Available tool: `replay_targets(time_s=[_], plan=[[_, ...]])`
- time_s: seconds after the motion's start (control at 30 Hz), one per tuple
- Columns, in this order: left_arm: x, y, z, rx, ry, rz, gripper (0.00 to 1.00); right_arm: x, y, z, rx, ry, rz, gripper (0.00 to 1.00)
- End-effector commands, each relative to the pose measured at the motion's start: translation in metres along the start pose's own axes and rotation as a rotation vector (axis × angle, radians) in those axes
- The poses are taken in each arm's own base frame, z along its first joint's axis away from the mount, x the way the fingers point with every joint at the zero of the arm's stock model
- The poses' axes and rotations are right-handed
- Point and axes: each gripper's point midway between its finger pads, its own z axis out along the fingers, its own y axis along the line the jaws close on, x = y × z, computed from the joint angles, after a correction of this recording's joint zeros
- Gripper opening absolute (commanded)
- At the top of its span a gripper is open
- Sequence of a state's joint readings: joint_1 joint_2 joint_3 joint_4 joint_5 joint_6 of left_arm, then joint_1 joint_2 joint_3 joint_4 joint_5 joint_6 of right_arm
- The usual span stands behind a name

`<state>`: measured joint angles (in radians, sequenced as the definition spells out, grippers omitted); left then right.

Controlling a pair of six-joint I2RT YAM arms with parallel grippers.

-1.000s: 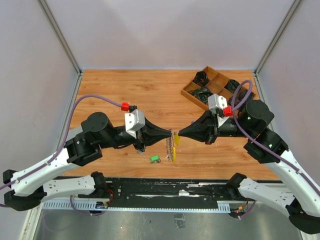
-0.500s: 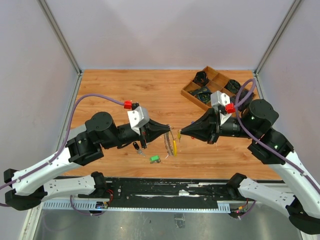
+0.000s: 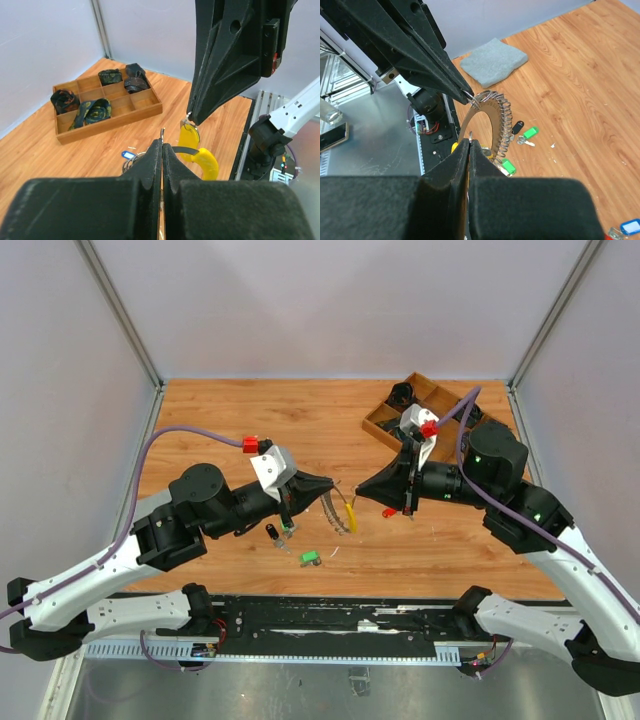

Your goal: Put the keys on the keyring

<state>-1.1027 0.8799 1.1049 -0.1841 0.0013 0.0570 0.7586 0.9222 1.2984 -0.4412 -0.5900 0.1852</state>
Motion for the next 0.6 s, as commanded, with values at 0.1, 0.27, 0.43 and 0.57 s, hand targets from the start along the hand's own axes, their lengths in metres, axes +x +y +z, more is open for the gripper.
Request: replay_targets(time_s=[0.1,0.27,0.43,0.57], plan=[[-0.022,0.003,-0.003,-0.017,-0.079,0.007,0.00,-0.016,0.002,0.007,-0.017,-0.075,0.061,0.01],[-0.019,0.001,-0.003,-0.009,-0.073,0.002,0.01,-0.019,0.004,0.012,-0.040,-0.105,0.083,0.01],[-0.019,-0.001,-0.002,-0.001,-0.075,0.001,0.00,-0.021,0.004,0.016,-0.050,-0.118,0.103,0.01],[-0.020,-0.002,-0.002,0.005,-0.076,-0.002,0.01,-0.024,0.005,0.016,-0.056,-0.132,0.110,0.01]])
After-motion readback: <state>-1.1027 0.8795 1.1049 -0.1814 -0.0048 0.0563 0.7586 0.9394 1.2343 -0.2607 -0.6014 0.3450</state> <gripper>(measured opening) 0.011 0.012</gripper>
